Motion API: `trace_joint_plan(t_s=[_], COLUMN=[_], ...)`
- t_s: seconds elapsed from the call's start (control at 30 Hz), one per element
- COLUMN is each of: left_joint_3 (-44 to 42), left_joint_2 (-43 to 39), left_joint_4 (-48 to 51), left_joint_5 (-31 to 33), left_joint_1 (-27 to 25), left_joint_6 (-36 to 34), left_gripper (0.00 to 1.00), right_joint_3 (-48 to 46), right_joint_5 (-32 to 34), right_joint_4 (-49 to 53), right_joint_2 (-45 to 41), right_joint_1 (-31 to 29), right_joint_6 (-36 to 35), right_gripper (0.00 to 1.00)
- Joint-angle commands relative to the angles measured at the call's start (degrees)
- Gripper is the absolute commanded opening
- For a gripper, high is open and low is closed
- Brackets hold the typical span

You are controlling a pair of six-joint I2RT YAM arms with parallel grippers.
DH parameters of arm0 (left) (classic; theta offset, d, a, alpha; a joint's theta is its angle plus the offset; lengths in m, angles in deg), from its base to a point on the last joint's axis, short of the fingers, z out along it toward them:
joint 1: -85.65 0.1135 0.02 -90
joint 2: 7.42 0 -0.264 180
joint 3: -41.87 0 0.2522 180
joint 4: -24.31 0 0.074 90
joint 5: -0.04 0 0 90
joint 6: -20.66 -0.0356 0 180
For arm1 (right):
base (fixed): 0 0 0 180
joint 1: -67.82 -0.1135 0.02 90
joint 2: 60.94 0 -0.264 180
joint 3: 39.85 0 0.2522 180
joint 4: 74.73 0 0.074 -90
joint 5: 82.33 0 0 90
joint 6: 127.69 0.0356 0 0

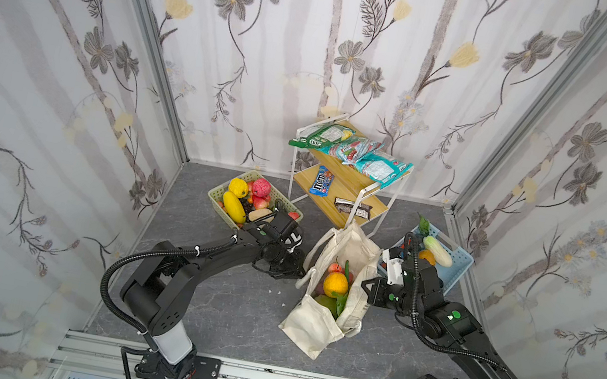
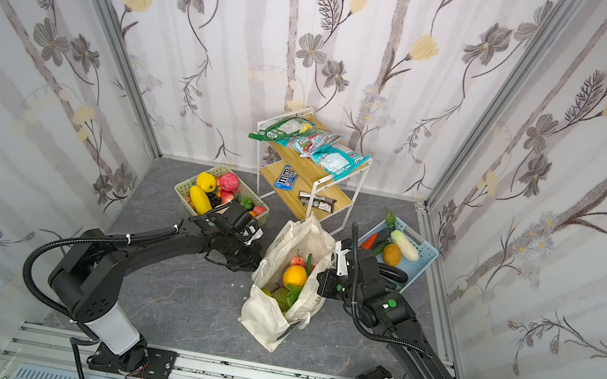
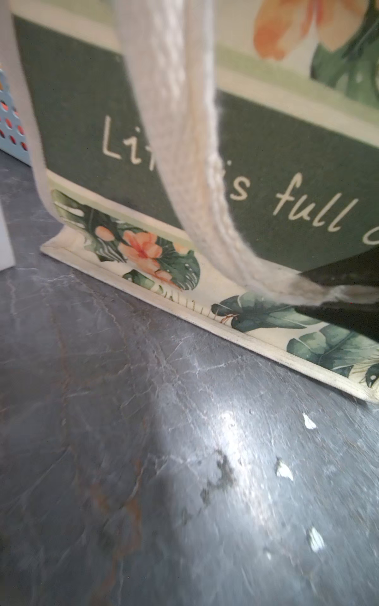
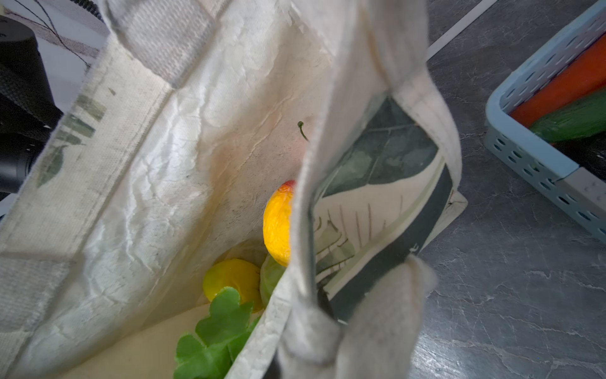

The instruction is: Place the food into the grocery bag and tie it

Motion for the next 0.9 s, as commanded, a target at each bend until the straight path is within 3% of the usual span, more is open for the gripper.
trace_joint_plan(t_s=[0.0,0.43,0.67,0.87], left_joint_3=[1.46,8.75,12.18,15.14], left_joint_2=[-2.09,-8.17,-11.57,-12.44], left_joint_4=[4.03,14.86,17.74,19.11], left_joint_5=[4.04,14.28,15.08,15.5], left_joint_1=[1.15,3.67,6.06,6.76], left_joint_6=[-2.41,-9.64,-12.19,-13.48], left_gripper=[0.0,0.0,0.0,0.0], right_joint_3=[0.4,1.15,2.33,3.96], right_joint_5=[1.2,1.0,1.7,2.05], right_joint_4=[0.06,0.5,2.53,6.51], right_joint_2=[0.15,0.04,-3.11,-7.66], right_joint_1=[0.05,0.04,1.0,3.78], right_joint_6=[0.04,0.1,-0.08,-1.16], right_gripper=[0.09,0.13,0.29,0.35])
